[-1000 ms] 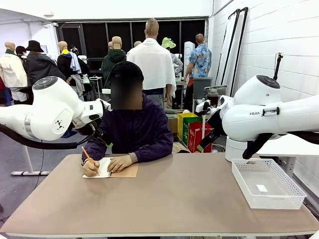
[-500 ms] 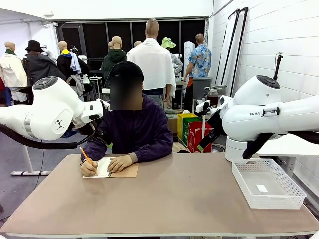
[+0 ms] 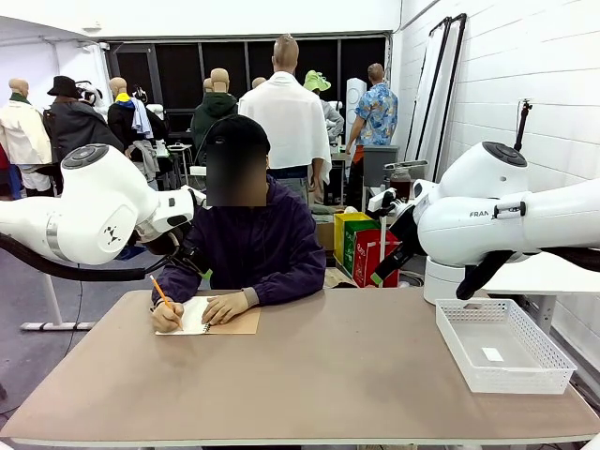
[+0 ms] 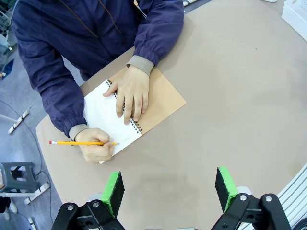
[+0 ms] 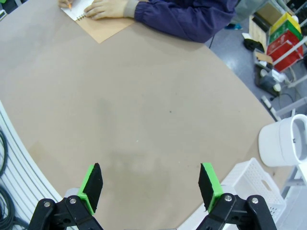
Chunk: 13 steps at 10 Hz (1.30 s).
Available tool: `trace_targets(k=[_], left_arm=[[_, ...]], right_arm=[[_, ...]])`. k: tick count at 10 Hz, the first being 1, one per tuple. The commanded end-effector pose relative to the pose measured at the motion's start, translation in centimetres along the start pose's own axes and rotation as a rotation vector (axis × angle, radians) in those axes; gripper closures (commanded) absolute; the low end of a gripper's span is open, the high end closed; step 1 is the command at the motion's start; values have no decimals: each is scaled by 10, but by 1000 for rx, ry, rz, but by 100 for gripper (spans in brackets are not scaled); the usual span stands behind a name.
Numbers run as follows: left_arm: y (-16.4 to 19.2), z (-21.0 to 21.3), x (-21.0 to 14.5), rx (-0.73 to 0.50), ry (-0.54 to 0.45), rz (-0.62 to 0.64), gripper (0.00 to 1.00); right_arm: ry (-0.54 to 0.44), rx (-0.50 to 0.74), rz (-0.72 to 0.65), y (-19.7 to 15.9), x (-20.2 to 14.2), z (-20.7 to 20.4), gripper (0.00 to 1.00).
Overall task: Sort the paper based on its condition.
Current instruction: If a person hands you a paper, place it in the Organizing basket , and if it's crumpled, put it in the Trash can.
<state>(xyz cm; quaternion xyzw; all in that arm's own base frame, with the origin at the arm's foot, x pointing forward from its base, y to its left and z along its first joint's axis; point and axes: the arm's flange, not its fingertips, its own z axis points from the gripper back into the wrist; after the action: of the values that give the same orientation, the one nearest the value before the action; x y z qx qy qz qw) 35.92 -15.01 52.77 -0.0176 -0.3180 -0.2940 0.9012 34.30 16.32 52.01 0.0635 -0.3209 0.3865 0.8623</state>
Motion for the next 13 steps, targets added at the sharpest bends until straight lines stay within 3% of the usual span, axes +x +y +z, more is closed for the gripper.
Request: trace_targets(k=[1,13], left_arm=[[1,-1,0,-6,6,5,0],[1,-1,0,-6,6,5,0]], right_arm=[[0,1,-3,0,0,0,0],[0,1,-3,0,0,0,0]])
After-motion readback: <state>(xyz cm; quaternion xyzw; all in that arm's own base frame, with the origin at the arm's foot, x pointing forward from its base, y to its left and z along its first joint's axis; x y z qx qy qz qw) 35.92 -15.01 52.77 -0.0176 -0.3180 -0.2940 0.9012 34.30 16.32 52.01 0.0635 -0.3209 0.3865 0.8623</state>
